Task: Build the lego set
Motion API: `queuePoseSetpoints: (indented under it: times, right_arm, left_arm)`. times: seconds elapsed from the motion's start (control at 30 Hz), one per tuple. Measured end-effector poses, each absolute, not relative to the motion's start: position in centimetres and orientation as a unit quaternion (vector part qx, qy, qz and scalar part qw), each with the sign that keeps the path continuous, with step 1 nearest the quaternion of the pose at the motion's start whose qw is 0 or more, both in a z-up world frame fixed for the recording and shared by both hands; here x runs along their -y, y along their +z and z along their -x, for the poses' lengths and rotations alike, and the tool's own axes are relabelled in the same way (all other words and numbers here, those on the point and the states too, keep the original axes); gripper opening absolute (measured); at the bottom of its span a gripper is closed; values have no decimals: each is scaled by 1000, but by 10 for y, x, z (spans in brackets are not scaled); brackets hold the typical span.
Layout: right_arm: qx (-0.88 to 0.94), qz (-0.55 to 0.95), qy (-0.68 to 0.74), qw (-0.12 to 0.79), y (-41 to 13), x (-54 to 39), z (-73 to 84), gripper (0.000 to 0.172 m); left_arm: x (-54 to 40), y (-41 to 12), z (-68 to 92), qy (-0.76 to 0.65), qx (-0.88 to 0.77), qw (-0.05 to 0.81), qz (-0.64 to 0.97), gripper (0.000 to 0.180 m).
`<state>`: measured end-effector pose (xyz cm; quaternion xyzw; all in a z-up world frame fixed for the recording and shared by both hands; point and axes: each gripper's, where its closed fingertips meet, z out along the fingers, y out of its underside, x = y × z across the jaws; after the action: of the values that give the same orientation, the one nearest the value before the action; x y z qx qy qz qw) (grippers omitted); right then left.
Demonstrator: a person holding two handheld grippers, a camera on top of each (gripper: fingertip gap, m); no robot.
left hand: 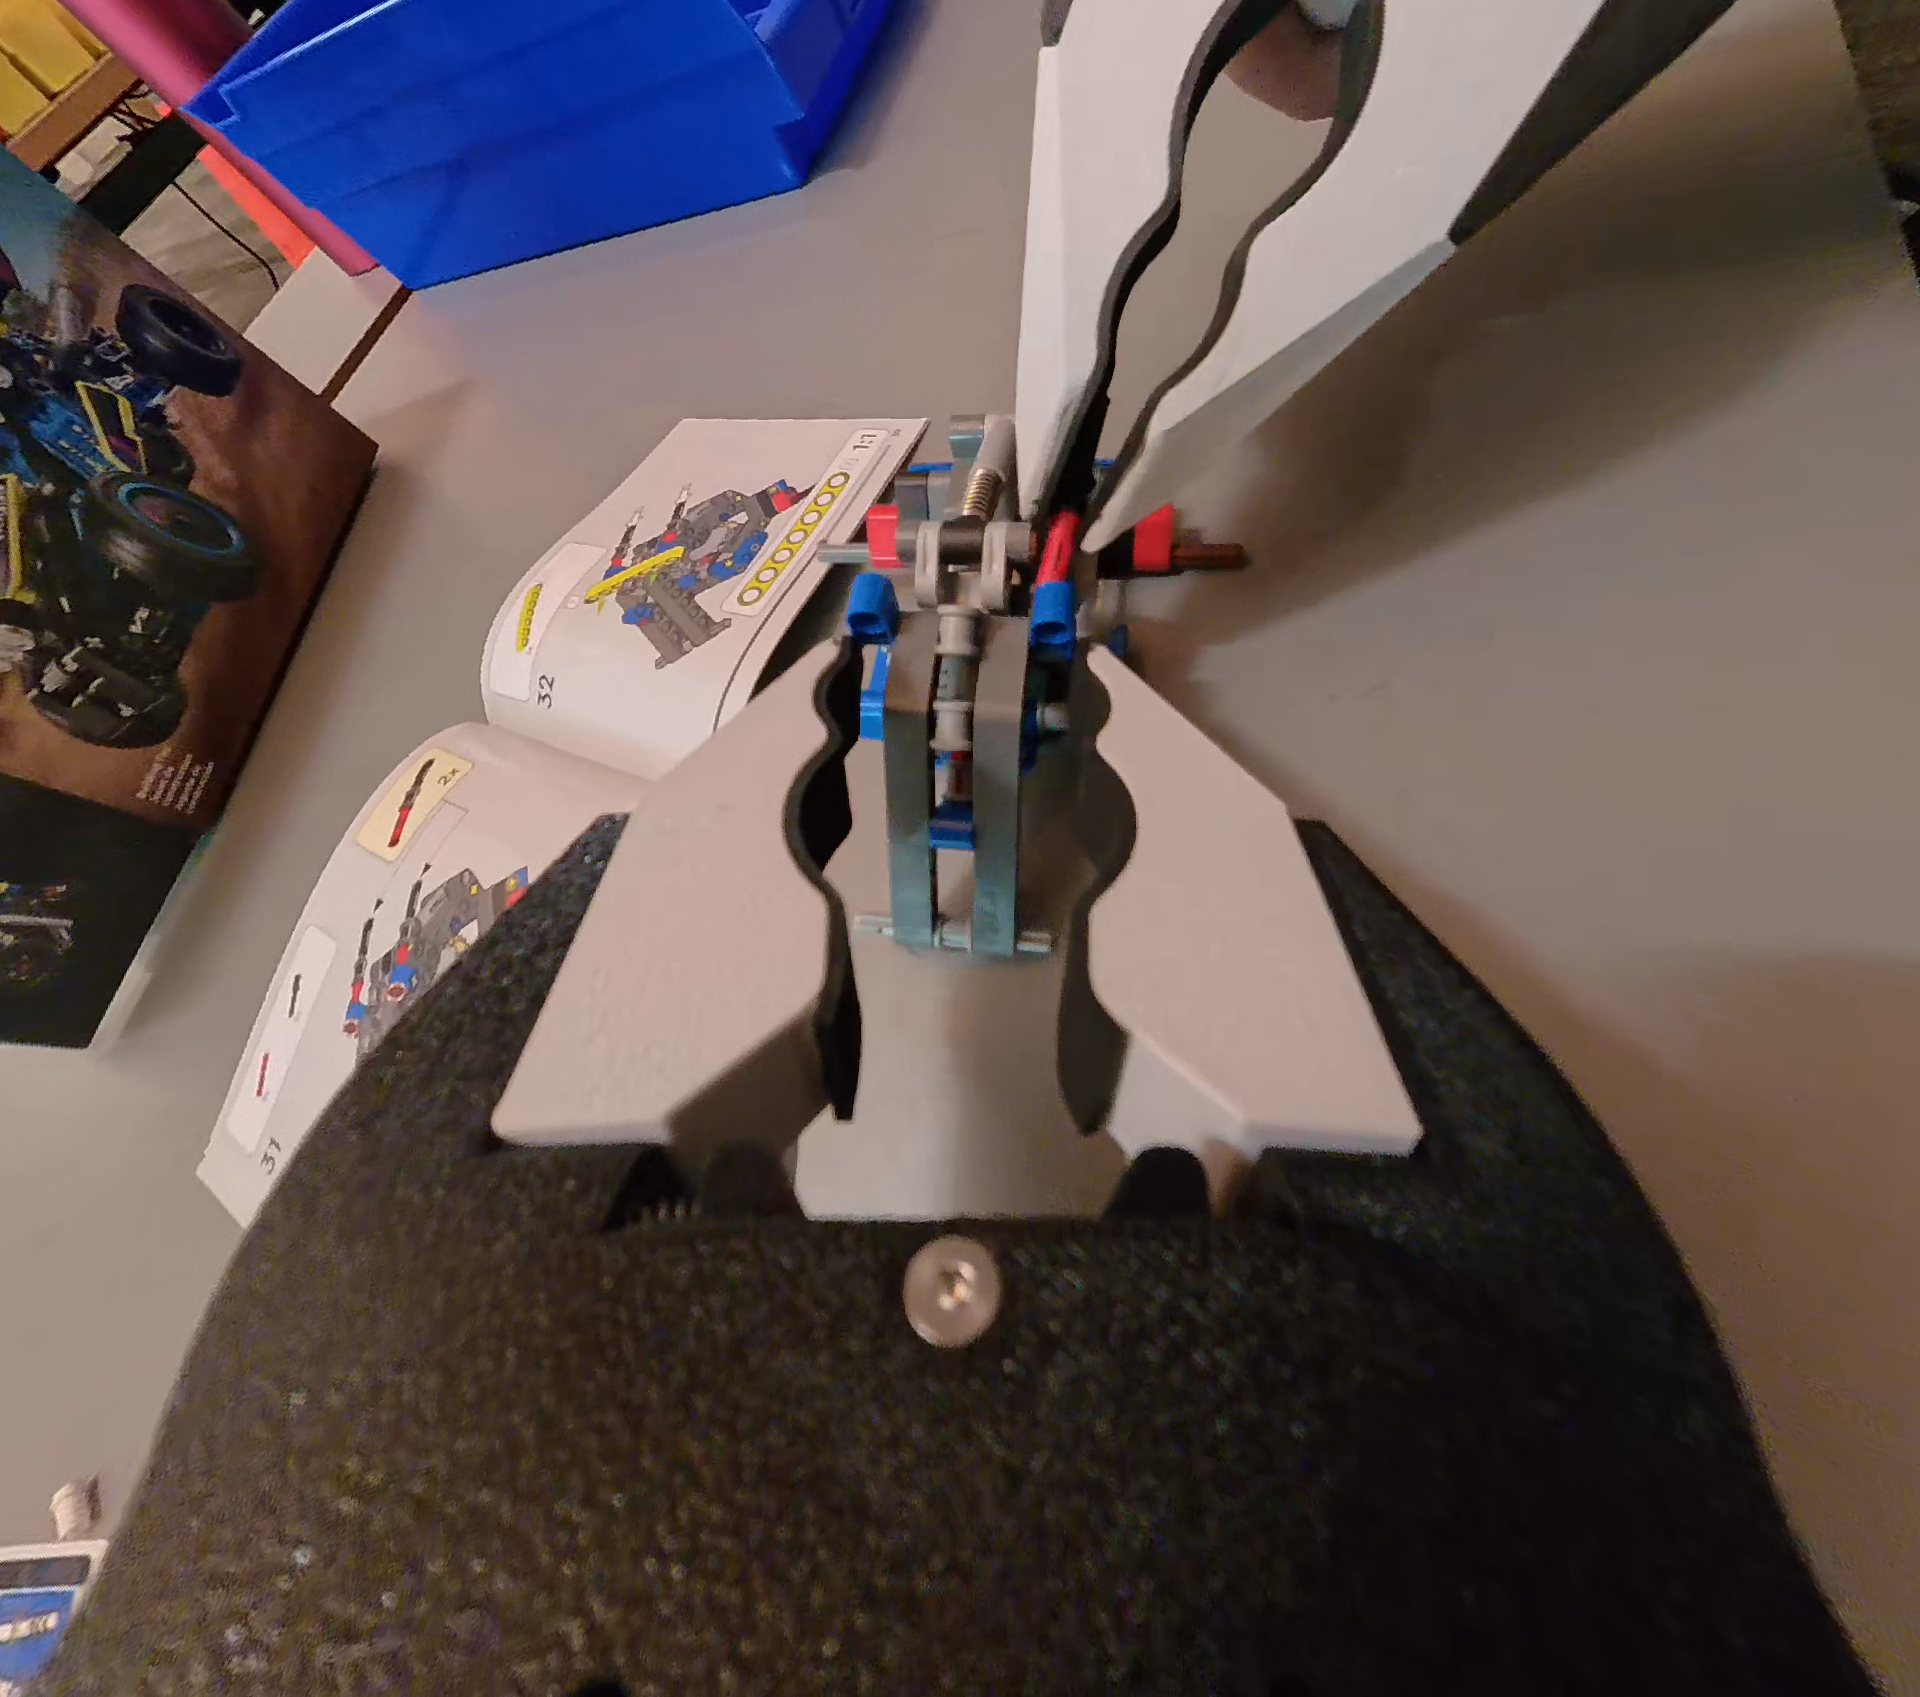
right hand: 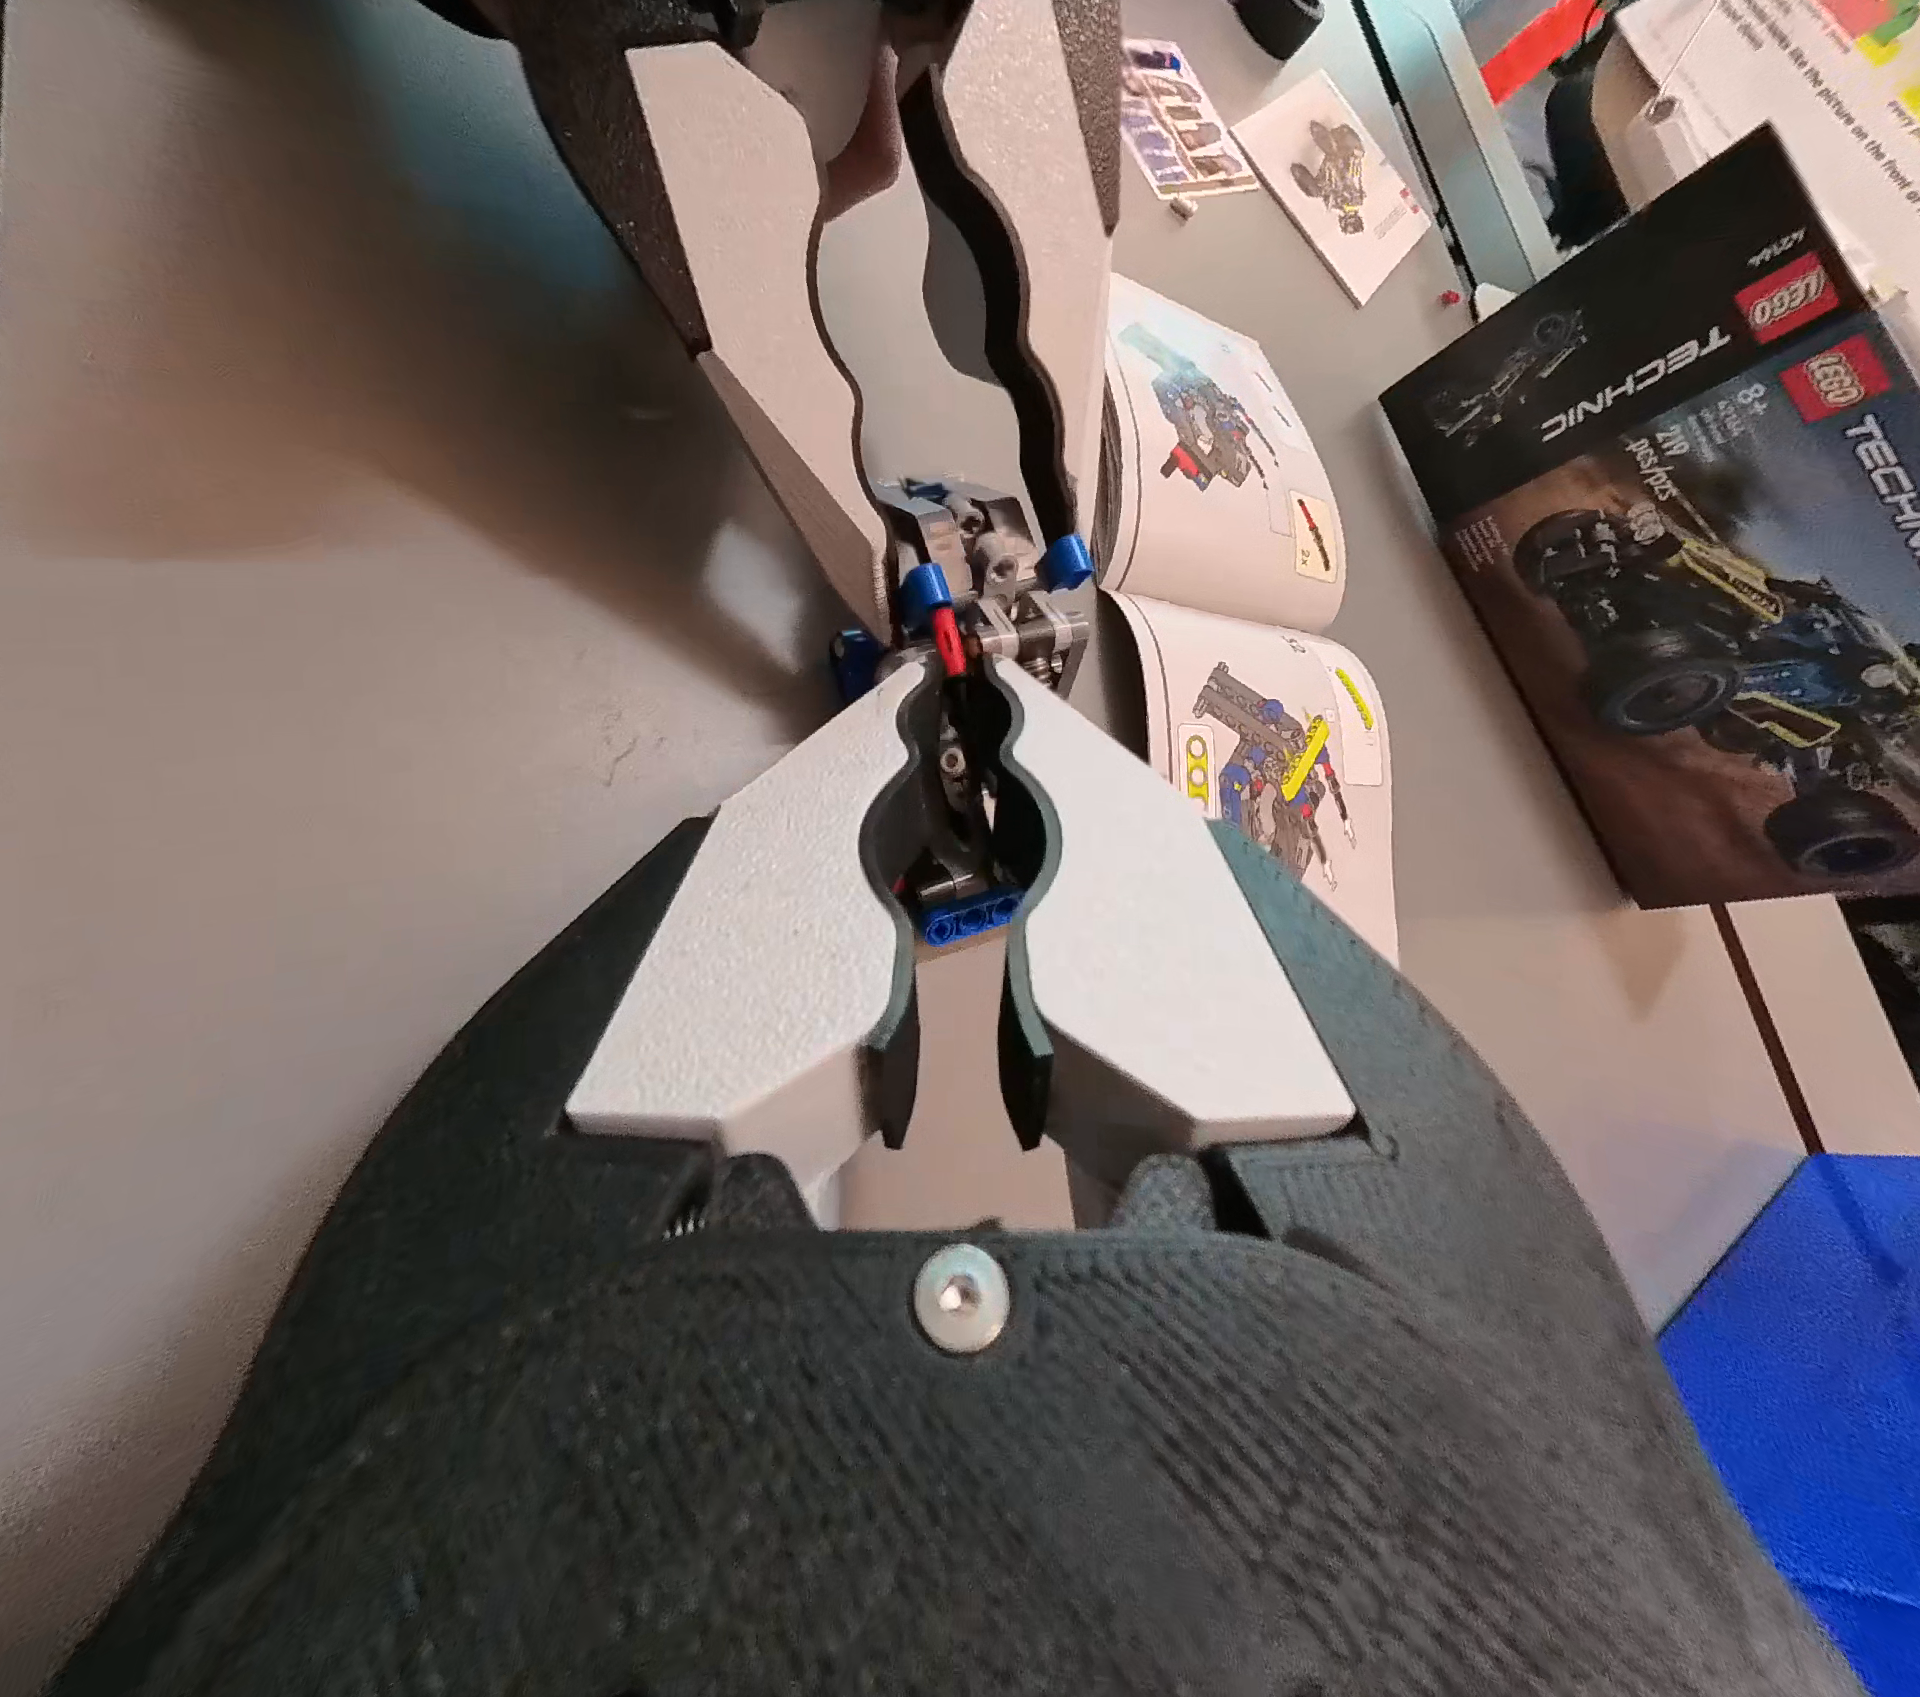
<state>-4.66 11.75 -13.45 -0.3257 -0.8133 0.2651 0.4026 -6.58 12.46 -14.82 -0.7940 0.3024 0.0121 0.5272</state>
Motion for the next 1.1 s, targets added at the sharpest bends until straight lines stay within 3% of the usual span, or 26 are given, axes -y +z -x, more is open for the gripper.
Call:
queuePoseSetpoints:
  times: [0.43,0.53,0.67,0.77,0.97,1.1]
  right_arm:
    - [805,316,298,404,-135,-116,46,3]
    - [811,320,279,403,-140,-119,45,3]
    - [804,318,292,408,-136,-117,44,3]
    - [802,316,298,411,-132,-116,46,3]
    - [805,313,299,405,-128,-110,50,3]
    - [804,320,293,407,-128,-112,51,3]
  left_arm:
    - [-122,-148,64,-26,-314,524,792,38]
    - [-117,-140,67,-32,-299,541,785,47]
    - [-105,-130,67,-41,-291,561,774,21]
    - [-104,-134,63,-44,-297,544,784,23]
    - [-108,-133,57,-61,-302,543,781,6]
    - [-110,-137,57,-63,-304,535,786,5]
